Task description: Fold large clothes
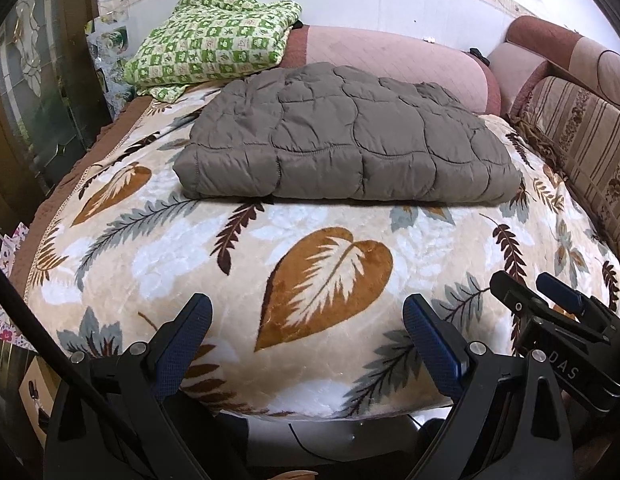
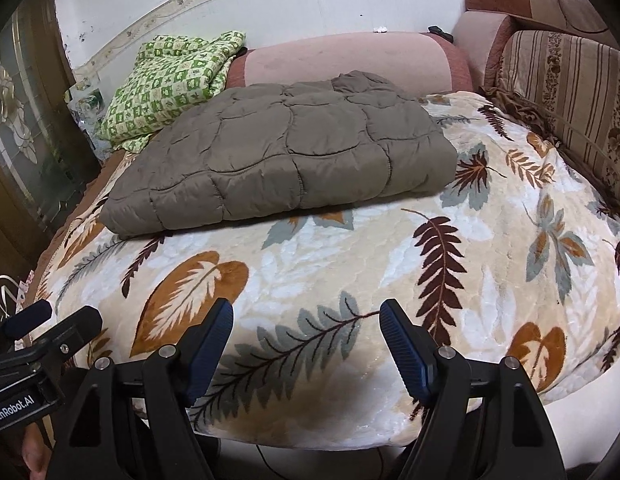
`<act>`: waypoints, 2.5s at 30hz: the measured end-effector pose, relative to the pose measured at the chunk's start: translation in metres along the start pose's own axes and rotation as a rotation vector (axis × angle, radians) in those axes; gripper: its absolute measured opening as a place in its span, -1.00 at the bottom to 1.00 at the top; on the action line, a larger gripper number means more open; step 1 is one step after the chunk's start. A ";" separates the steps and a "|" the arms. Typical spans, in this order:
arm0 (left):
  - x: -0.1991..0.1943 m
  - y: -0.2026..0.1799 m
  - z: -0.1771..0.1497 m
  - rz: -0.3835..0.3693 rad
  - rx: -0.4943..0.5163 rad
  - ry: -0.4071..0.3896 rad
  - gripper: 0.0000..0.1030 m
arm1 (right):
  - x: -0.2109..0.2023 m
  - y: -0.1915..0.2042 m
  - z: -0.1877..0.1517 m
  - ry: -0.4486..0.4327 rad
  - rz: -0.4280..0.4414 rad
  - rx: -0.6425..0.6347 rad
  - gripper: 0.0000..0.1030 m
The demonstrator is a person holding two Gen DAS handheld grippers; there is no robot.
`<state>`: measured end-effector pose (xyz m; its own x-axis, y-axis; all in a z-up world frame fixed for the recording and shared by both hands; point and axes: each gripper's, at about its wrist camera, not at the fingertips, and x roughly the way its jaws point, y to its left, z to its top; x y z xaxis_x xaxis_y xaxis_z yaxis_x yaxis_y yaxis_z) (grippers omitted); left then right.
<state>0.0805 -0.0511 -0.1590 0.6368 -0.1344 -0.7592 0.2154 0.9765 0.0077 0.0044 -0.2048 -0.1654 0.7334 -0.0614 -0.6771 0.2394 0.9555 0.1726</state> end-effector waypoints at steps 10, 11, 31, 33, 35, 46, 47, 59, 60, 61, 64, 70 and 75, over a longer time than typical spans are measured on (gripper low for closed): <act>0.007 -0.003 -0.002 -0.001 0.007 0.020 0.86 | 0.003 0.001 -0.001 0.001 -0.018 -0.013 0.56; 0.008 -0.003 -0.002 0.000 0.007 0.022 0.86 | 0.003 0.001 -0.001 0.001 -0.019 -0.014 0.56; 0.028 0.000 -0.004 0.020 0.006 0.072 0.86 | 0.014 0.004 -0.004 0.022 -0.038 -0.044 0.59; 0.030 -0.001 -0.004 0.026 0.008 0.075 0.86 | 0.015 0.004 -0.004 0.025 -0.039 -0.046 0.59; 0.032 -0.001 -0.004 0.028 0.009 0.079 0.86 | 0.017 0.004 -0.004 0.029 -0.042 -0.048 0.59; 0.045 0.001 -0.005 0.043 0.011 0.107 0.86 | 0.021 0.007 -0.004 0.029 -0.063 -0.071 0.60; 0.046 0.001 -0.005 0.043 0.011 0.110 0.86 | 0.021 0.008 -0.004 0.026 -0.067 -0.075 0.60; 0.058 0.001 -0.005 0.043 0.009 0.137 0.86 | 0.032 0.007 -0.005 0.042 -0.074 -0.082 0.61; 0.059 0.000 -0.005 0.044 0.009 0.137 0.86 | 0.032 0.006 -0.005 0.044 -0.073 -0.081 0.61; 0.059 0.001 -0.005 0.043 0.009 0.137 0.86 | 0.033 0.006 -0.005 0.044 -0.073 -0.080 0.61; 0.059 0.000 -0.005 0.043 0.011 0.140 0.86 | 0.034 0.006 -0.006 0.046 -0.073 -0.079 0.61; 0.061 -0.001 -0.006 0.045 0.015 0.140 0.86 | 0.032 0.007 -0.006 0.026 -0.094 -0.098 0.61; 0.057 -0.004 -0.006 0.045 0.020 0.124 0.86 | 0.029 0.010 -0.006 0.002 -0.144 -0.135 0.61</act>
<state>0.1113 -0.0614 -0.2063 0.5502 -0.0678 -0.8323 0.2043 0.9773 0.0554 0.0245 -0.1954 -0.1877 0.6966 -0.1997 -0.6891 0.2540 0.9669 -0.0235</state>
